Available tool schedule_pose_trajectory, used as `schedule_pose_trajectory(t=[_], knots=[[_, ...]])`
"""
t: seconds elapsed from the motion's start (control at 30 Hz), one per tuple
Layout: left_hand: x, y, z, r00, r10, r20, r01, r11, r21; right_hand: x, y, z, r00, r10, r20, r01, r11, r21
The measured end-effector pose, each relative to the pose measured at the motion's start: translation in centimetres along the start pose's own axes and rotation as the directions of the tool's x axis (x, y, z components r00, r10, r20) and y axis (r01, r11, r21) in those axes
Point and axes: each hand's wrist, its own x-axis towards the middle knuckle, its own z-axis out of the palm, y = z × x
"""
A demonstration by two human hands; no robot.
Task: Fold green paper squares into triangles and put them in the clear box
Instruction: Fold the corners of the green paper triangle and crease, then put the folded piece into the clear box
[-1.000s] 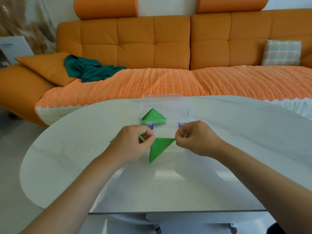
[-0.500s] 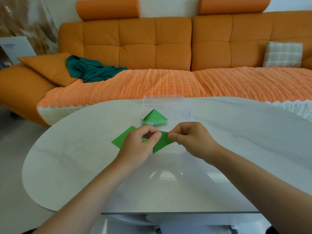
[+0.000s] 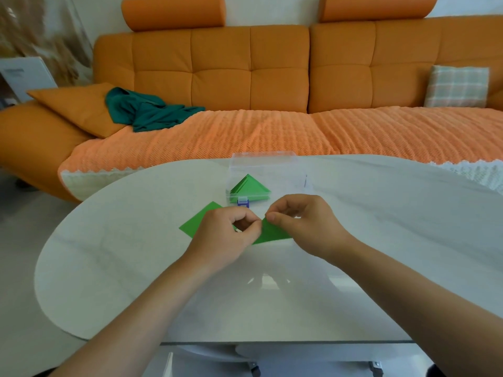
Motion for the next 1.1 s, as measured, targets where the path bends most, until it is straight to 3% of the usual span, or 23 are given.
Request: schedule_pose_trajectory(t=[0.1,0.2,0.33,0.5,0.67,0.8,0.93,1.1], knots=[[0.5,-0.6,-0.8,0.998,-0.050,0.035,0.046,0.995,0.084,0.5,0.1,-0.4,0.988,0.077,-0.132,-0.058,0.988,0.142],[1.0,-1.8,-1.9,0.995,-0.092,0.032,0.084,0.978,0.191,1.1,0.4,-1.1,0.967,0.111,-0.231,-0.070,0.981,0.179],[1.2,-1.5,-2.0,0.999,-0.022,-0.031,0.025,0.995,0.100,1.2,0.8,-0.9,0.980,0.082,-0.181,-0.048,0.982,0.181],[1.4,-1.0,-1.0,0.999,0.020,0.047,-0.024,0.996,0.090,1.2,0.8,0.7,0.991,0.027,-0.134,-0.002,0.984,0.178],[2.4,-1.5,-1.9,0.998,0.054,0.034,-0.057,0.992,0.113,1.5,1.4,0.6,0.996,-0.041,-0.081,0.032,0.993,-0.110],[3.4,-2.5,-3.1,0.995,0.076,0.068,-0.090,0.966,0.241,3.2,1.2,0.3,0.994,-0.008,-0.106,-0.008,0.987,-0.158],[4.8,-4.7,-4.3,0.999,0.035,0.008,-0.035,0.949,0.315,6.2,0.4,0.1,0.990,-0.026,-0.141,-0.005,0.977,-0.215],[5.7,-6.1,-4.2,0.998,-0.061,0.032,0.045,0.926,0.374,10.6,-0.1,-0.1,1.000,-0.012,-0.028,0.002,0.935,-0.356]])
